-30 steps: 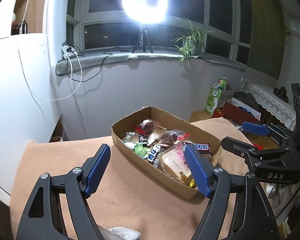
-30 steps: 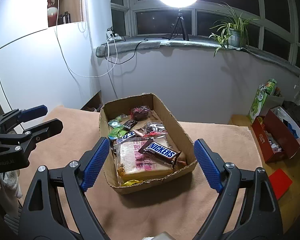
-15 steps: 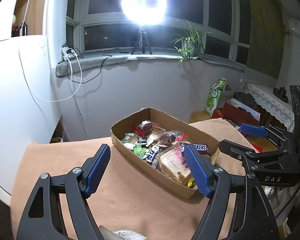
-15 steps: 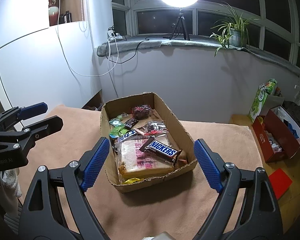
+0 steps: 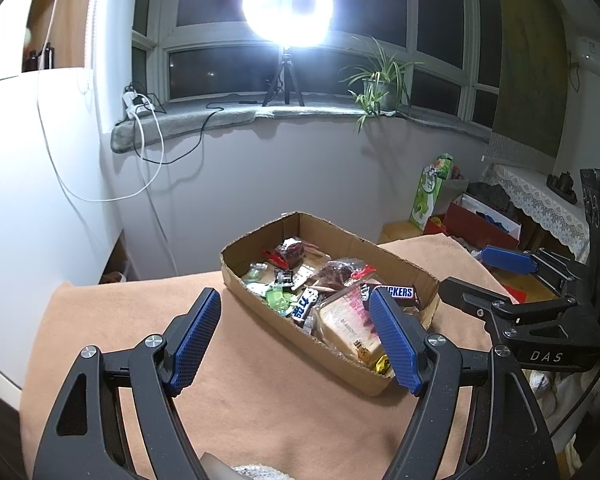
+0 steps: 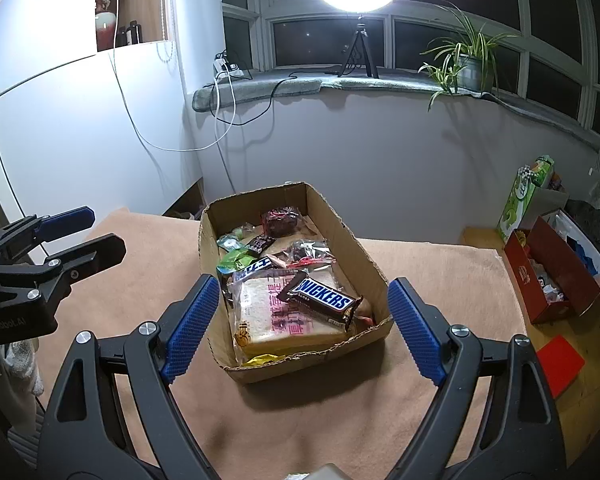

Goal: Organize snacks

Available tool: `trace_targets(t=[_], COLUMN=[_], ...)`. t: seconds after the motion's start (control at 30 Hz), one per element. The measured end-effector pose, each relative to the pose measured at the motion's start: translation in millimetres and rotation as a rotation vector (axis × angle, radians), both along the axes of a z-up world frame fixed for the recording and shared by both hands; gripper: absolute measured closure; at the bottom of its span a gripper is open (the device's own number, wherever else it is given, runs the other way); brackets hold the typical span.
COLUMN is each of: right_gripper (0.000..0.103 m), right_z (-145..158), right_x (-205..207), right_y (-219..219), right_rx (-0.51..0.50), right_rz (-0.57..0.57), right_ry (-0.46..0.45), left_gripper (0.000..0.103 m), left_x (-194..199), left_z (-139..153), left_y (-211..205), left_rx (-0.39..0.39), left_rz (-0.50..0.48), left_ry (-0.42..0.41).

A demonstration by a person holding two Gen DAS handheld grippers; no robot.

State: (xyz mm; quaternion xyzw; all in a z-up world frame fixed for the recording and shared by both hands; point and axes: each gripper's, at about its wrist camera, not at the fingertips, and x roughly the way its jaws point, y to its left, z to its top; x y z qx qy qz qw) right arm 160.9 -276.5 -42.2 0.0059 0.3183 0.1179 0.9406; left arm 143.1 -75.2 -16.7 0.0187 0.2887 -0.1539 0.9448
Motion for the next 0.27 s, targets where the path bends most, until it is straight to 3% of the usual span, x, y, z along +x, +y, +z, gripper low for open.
trace_targets(t=[0.27], right_gripper=[0.014], right_z=[-1.8], right_x=[0.6], right_y=[-3.1], right_rx=[0.000], right_rz=[-0.008], right_ry=[0.003], left_gripper=[0.026], left_x=[1.9], left_z=[-3.0], left_y=[0.2], left_rx=[-0.004], left_rz=[-0.001], left_ry=[0.009])
